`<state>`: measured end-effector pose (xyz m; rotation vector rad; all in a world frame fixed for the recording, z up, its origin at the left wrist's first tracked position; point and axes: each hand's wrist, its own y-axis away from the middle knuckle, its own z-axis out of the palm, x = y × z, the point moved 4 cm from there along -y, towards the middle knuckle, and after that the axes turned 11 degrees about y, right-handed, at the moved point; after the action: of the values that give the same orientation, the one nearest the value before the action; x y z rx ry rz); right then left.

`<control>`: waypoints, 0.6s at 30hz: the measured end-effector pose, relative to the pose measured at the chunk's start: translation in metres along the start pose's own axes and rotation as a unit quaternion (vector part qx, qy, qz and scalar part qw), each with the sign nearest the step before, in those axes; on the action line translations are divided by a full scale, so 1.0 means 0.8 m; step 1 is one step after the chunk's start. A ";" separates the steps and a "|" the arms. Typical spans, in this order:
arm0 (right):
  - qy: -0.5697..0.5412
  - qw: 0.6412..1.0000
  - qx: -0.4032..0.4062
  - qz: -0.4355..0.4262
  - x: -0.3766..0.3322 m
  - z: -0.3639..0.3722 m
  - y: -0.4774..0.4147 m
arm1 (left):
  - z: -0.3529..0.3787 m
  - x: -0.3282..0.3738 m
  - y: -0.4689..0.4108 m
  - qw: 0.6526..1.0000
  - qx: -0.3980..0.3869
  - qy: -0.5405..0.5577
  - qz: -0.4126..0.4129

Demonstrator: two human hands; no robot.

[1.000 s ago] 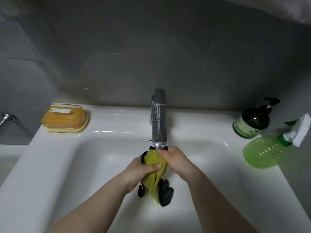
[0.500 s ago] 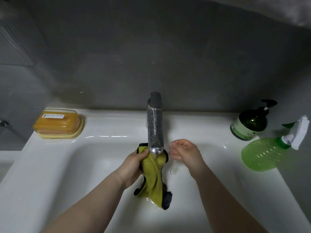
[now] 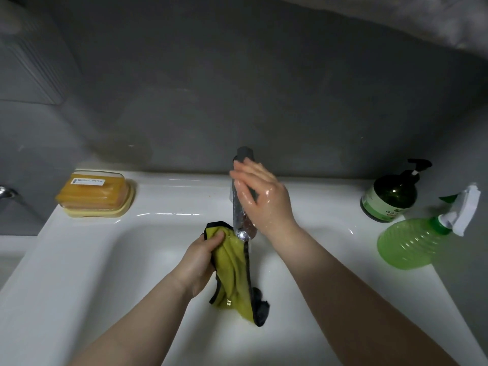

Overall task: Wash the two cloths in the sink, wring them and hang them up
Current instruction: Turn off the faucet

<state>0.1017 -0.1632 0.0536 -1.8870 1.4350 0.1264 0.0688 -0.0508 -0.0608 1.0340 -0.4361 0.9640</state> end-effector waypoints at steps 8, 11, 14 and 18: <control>0.010 0.997 0.068 0.021 -0.012 -0.017 0.088 | -0.007 0.029 0.030 0.997 0.042 -0.042 0.053; -0.021 0.989 0.028 0.142 0.000 0.007 0.171 | -0.003 0.032 0.047 0.997 0.039 0.007 0.060; -0.002 0.933 -0.210 0.293 0.024 0.056 0.215 | 0.012 0.034 0.061 0.997 0.011 0.055 0.060; 0.006 0.906 -0.264 0.329 0.018 0.092 0.206 | 0.014 0.033 0.080 0.991 -0.004 0.127 0.046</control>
<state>-0.0100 -0.1452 -0.0878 -1.6980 2.1561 0.9082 0.0309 -0.0376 -0.0029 0.8754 -0.2763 1.1590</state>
